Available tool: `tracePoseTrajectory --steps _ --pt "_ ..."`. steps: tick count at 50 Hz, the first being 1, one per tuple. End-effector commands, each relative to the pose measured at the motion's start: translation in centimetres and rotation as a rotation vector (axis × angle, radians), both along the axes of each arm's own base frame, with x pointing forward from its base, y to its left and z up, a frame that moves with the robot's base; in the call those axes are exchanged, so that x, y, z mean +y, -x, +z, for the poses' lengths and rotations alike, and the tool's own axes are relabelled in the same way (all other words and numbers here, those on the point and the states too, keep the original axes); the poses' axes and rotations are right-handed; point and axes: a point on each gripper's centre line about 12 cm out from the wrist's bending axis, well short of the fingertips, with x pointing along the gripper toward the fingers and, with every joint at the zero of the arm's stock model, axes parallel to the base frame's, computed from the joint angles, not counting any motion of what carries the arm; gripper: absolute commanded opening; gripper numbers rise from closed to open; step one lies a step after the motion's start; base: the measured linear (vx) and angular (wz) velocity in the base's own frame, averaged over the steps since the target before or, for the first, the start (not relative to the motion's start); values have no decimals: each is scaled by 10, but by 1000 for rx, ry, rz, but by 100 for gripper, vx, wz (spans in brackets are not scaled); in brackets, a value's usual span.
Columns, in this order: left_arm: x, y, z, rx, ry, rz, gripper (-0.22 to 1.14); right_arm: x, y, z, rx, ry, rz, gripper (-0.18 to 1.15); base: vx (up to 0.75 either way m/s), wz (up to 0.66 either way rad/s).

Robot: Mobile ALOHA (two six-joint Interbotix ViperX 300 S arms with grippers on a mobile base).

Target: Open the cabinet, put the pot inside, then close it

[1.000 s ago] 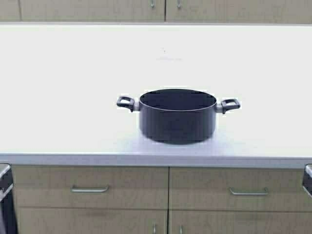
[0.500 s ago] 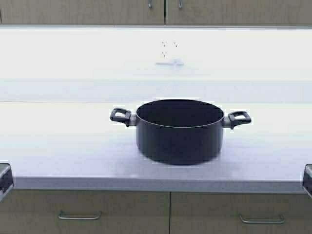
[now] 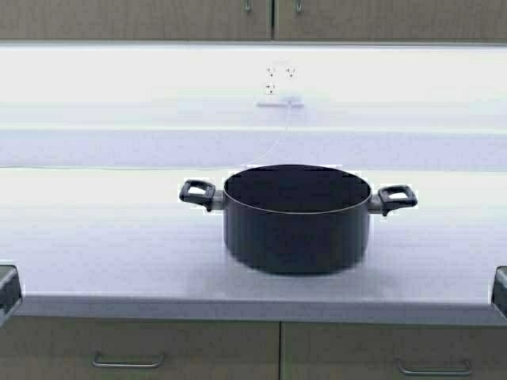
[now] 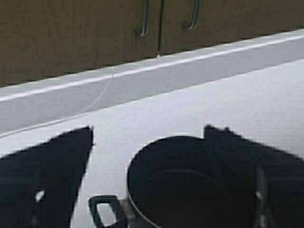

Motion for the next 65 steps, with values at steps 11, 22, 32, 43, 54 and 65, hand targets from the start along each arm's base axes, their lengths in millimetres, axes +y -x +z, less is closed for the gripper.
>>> tracePoseTrajectory --steps 11,22,32,43,54,65 --pt "-71 -79 10 -91 77 -51 101 54 -82 41 -155 -93 9 104 0 0" --pt "-119 -136 -5 -145 133 25 101 87 -144 36 -161 -75 -121 104 0 0" --pt "-135 -177 -18 -194 188 175 101 110 -168 23 -164 -71 -328 104 0 0" --pt "-155 -208 -26 -211 225 208 101 124 -195 -5 -93 -68 -405 104 1 0" --pt "-165 -228 -34 -212 248 233 101 126 -217 -8 -105 -71 -436 104 1 0" --pt "-164 -234 -34 -209 260 250 101 126 -223 -15 -95 -72 -447 104 0 0"
